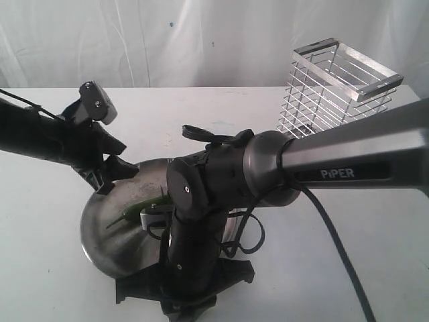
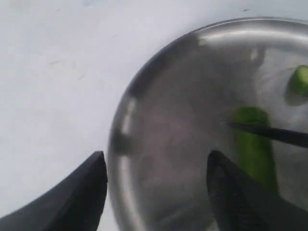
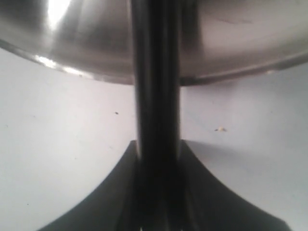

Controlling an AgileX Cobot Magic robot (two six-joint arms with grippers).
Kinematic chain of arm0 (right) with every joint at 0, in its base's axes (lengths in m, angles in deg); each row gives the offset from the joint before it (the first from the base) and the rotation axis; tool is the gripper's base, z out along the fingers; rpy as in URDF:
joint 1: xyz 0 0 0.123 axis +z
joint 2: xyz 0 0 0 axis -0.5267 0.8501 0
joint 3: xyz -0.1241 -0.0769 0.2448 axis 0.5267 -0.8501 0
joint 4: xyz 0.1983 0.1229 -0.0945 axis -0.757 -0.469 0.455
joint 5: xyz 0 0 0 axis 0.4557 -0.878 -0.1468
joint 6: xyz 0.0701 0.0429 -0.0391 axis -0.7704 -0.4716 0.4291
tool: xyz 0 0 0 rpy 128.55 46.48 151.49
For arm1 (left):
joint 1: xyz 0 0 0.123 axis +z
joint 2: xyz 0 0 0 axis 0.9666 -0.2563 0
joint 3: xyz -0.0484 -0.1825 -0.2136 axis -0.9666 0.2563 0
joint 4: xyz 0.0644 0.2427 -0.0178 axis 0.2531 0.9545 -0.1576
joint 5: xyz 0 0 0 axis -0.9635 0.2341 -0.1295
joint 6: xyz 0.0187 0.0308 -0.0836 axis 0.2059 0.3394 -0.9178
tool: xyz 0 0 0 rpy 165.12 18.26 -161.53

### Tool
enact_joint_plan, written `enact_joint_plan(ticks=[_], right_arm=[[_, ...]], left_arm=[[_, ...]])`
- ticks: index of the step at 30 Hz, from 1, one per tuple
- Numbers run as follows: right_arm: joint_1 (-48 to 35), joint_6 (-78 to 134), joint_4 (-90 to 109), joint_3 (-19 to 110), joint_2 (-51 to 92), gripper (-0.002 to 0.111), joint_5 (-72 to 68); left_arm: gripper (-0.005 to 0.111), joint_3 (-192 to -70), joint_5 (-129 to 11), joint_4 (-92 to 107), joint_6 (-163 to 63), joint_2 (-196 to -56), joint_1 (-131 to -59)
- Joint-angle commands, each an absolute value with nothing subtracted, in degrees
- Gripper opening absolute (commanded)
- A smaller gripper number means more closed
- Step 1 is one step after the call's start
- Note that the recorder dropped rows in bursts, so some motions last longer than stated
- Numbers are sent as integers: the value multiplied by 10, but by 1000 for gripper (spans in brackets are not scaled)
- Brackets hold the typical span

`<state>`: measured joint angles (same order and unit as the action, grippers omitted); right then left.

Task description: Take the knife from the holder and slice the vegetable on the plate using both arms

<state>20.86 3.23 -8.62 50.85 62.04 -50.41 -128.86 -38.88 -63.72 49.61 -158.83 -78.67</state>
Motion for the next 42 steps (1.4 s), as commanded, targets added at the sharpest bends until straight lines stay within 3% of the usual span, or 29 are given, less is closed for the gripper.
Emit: enact_joint_plan(ticks=[1, 6, 12, 29, 42], right_arm=[[207, 41, -86, 513, 618, 0, -484], [207, 29, -82, 513, 602, 0, -450], [207, -1, -51, 514, 601, 0, -458], [178, 31, -40, 520, 600, 0, -493], [178, 41, -35, 520, 600, 0, -493]], left_arm=[[62, -1291, -454, -711, 445, -1582, -777], [47, -1291, -480, -824, 446, -1583, -777], [1, -1291, -417, -824, 447, -1584, -777], [0, -1291, -388, -880, 464, -1625, -777], [0, -1298, -186, -924, 510, -1677, -777]])
